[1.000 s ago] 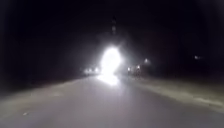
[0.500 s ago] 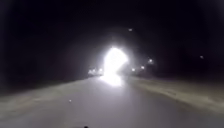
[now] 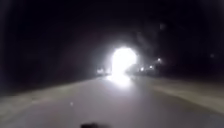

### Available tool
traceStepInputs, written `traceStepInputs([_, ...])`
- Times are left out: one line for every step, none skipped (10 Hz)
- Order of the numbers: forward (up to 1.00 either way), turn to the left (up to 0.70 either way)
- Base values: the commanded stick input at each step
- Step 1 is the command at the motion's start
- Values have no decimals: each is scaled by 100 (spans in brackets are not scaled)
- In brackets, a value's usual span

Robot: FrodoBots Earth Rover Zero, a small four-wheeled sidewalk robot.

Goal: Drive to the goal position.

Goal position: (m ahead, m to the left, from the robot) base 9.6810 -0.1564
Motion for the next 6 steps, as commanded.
traceStepInputs([100,3])
traceStepInputs([100,-3])
traceStepInputs([100,-7])
traceStepInputs([100,-11])
traceStepInputs([100,-12])
traceStepInputs([100,-13])
